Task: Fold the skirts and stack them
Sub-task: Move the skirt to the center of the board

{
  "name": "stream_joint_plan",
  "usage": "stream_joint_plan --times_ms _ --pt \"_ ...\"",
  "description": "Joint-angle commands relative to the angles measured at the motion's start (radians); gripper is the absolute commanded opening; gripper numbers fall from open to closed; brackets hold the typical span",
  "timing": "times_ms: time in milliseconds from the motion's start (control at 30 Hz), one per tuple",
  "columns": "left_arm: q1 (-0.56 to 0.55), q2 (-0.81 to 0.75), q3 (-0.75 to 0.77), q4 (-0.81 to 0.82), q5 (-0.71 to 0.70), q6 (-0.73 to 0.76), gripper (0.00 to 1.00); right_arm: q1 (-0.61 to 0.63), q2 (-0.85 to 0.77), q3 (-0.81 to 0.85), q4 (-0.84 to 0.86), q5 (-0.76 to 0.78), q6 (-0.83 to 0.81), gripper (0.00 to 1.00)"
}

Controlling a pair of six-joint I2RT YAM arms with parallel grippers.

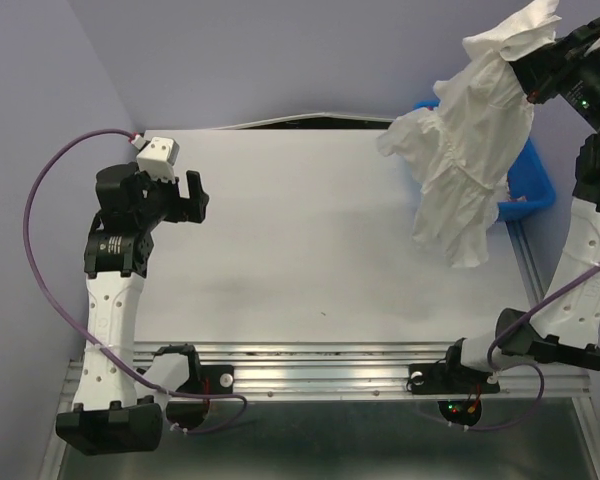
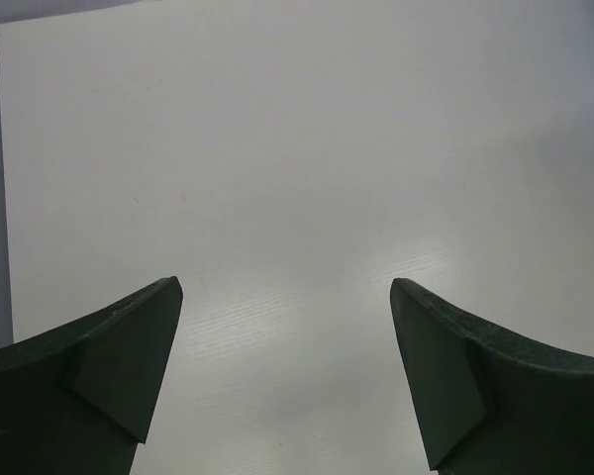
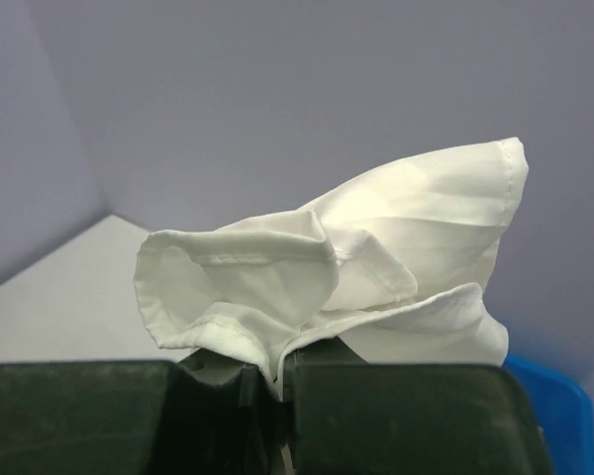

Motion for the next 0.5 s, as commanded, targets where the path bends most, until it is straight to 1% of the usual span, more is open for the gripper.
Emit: stream_joint_plan --times_ms 0,33,67,100,133,167,200,233,267,300,333,367,400,433,467 --pt "0.018 -0.017 0.07 0.028 0.057 -0.02 0.98 -0.007 -0.032 -0.084 0.3 -0.213 0.298 0.01" --pt "0.018 -0.018 0.073 0.028 0.064 -0.02 0.98 -0.007 -0.037 -0.109 0.328 -0.238 0.344 0.01" --pt "0.02 -0.021 0.077 0.025 0.074 -0.017 0.98 -0.007 -0.04 -0.138 0.349 -0.264 0.439 0.01" --pt "0.021 -0.025 0.077 0.022 0.095 -0.009 0.98 0.012 -0.053 -0.176 0.398 -0.317 0.476 0.01" --pt "0.021 -0.034 0.074 0.02 0.106 -0.001 0.98 0.034 -0.061 -0.274 0.411 -0.336 0.489 0.01" --pt "0.021 -0.04 0.069 0.022 0.115 0.005 0.98 0.063 -0.07 -0.322 0.405 -0.341 0.445 0.01" --pt "0.023 -0.048 0.063 0.025 0.124 0.009 0.98 0.145 -0.079 -0.365 0.382 -0.327 0.399 0.01" --pt "0.023 -0.064 0.048 0.028 0.132 0.021 0.99 0.195 -0.096 -0.408 0.306 -0.315 0.344 0.01" --pt "0.021 -0.074 0.04 0.029 0.138 0.031 0.98 0.301 -0.099 -0.487 0.257 -0.299 0.248 0.01" --pt "0.023 -0.083 0.031 0.029 0.144 0.038 0.98 0.35 -0.101 -0.531 0.215 -0.269 0.216 0.01" --pt "0.023 -0.101 0.015 0.028 0.159 0.049 0.99 0.394 -0.098 -0.577 0.152 -0.261 0.186 0.01" --pt "0.021 -0.109 0.009 0.025 0.173 0.077 0.99 0.432 -0.08 -0.623 0.12 -0.249 0.111 0.01" --pt "0.023 -0.115 0.001 0.01 0.185 0.095 0.98 0.466 -0.067 -0.71 0.094 -0.205 0.084 0.01" --pt "0.021 -0.123 -0.012 0.002 0.211 0.115 0.99 0.499 -0.054 -0.759 0.08 -0.189 0.067 0.01" --pt "0.023 -0.138 -0.021 -0.009 0.219 0.136 0.98 0.499 -0.041 -0.813 0.099 -0.175 0.044 0.01"
